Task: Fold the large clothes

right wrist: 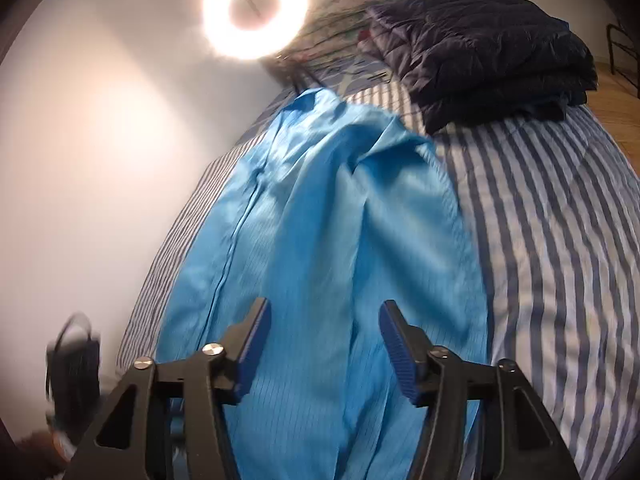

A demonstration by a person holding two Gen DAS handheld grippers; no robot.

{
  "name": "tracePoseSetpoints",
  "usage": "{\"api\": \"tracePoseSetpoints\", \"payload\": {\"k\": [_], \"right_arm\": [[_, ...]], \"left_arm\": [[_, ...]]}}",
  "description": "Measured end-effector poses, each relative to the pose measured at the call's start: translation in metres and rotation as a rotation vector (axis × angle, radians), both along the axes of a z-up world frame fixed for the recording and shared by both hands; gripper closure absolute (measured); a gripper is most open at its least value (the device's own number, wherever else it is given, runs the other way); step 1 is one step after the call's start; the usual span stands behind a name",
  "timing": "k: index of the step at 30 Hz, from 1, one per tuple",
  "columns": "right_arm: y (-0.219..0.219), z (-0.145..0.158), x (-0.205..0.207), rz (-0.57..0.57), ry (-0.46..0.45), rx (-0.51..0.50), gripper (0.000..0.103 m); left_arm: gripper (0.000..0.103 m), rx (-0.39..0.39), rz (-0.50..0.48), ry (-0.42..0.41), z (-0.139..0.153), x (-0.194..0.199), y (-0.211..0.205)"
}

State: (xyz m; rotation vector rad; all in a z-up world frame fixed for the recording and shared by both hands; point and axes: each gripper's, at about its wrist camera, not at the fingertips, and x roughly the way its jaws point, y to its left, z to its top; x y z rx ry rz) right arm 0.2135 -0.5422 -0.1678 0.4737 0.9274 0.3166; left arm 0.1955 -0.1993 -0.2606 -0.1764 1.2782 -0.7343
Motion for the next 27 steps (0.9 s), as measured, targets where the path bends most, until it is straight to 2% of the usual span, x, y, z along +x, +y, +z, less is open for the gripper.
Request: {"api": "tracePoseSetpoints", "payload": {"k": [2,5,8,10,13,16,18,19,20,21,22,26,27], "right_arm": [[-0.009,0.000,0.023,-0.029,0.002,0.020,0.042],[-0.023,-0.005,0.053,-0.075,0.009,0.070,0.042],[-0.027,-0.019,0.086,-0.116,0.036,0.099,0.042],[-0.028,-0.029,0.104,-0.134,0.045,0.121,0.042],[-0.027,-0.043,0.133,-0.152,0.062,0.168,0.042],[-0.022,-0.054,0.158,-0.157,0.092,0.150,0.042],[-0.019,-0.060,0.172,-0.154,0.108,0.124,0.054],[-0.018,-0.062,0.179,-0.139,0.115,0.119,0.069],[-0.017,-0.063,0.185,-0.132,0.118,0.108,0.086],[-0.017,-0.062,0.188,-0.130,0.117,0.084,0.093],[-0.017,-0.057,0.193,-0.129,0.104,0.029,0.102],[-0.023,-0.022,0.206,-0.169,0.025,-0.220,0.103],[-0.026,-0.017,0.209,-0.181,0.017,-0.242,0.103]], "left_arm": [[0.048,-0.001,-0.015,0.001,-0.001,-0.006,-0.005],[0.048,0.027,-0.047,-0.009,-0.003,-0.012,-0.012],[0.049,0.089,-0.059,-0.035,-0.008,-0.011,-0.020],[0.049,0.088,-0.060,-0.015,-0.014,-0.008,-0.021],[0.057,0.080,-0.070,0.018,-0.022,-0.007,-0.021],[0.069,0.103,-0.107,0.016,-0.028,-0.010,-0.031],[0.079,0.127,-0.133,0.006,-0.032,-0.011,-0.034],[0.082,0.129,-0.142,0.007,-0.035,-0.012,-0.036],[0.091,0.128,-0.153,0.016,-0.036,-0.013,-0.036],[0.096,0.127,-0.159,0.024,-0.036,-0.014,-0.035],[0.096,0.122,-0.164,0.035,-0.037,-0.015,-0.034],[0.099,0.081,-0.194,0.096,-0.042,-0.022,-0.036],[0.099,0.079,-0.203,0.101,-0.043,-0.025,-0.038]]}}
